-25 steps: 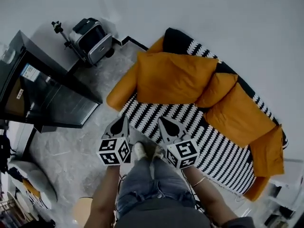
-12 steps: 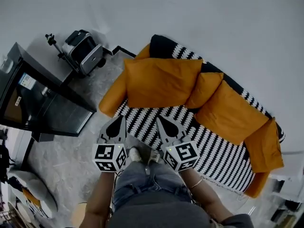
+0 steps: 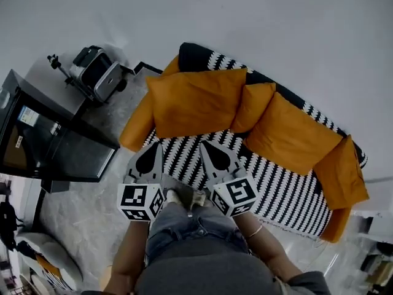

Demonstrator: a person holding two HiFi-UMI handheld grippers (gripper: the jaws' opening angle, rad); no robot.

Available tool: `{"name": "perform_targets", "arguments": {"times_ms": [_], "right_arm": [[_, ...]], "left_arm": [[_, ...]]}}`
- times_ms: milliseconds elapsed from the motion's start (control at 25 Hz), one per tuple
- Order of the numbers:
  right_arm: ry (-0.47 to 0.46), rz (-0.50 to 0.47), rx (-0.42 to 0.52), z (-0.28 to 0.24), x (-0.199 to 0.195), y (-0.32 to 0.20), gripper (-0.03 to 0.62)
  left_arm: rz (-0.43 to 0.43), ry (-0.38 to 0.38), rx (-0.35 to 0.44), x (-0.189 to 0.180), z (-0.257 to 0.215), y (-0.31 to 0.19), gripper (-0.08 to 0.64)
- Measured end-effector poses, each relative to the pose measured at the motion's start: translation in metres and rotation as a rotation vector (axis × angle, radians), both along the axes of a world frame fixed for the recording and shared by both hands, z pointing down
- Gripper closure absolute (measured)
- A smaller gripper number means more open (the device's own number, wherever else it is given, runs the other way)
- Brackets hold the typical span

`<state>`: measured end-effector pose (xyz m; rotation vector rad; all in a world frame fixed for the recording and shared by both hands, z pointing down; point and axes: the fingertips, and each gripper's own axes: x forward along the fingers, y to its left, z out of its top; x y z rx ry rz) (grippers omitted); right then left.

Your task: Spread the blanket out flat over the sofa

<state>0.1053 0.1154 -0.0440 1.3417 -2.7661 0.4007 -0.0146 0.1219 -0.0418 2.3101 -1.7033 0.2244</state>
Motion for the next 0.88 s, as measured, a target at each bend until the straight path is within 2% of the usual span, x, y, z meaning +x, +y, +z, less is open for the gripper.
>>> {"name": "perform_targets", "arguments": {"times_ms": [880], "right_arm": [[-0.032, 0.016, 0.075, -0.016, 0.036, 0.004, 0.583]], "left_arm": [[0.06, -0.002, 0.079, 0.054, -0.017, -0.001, 0.541]]}}
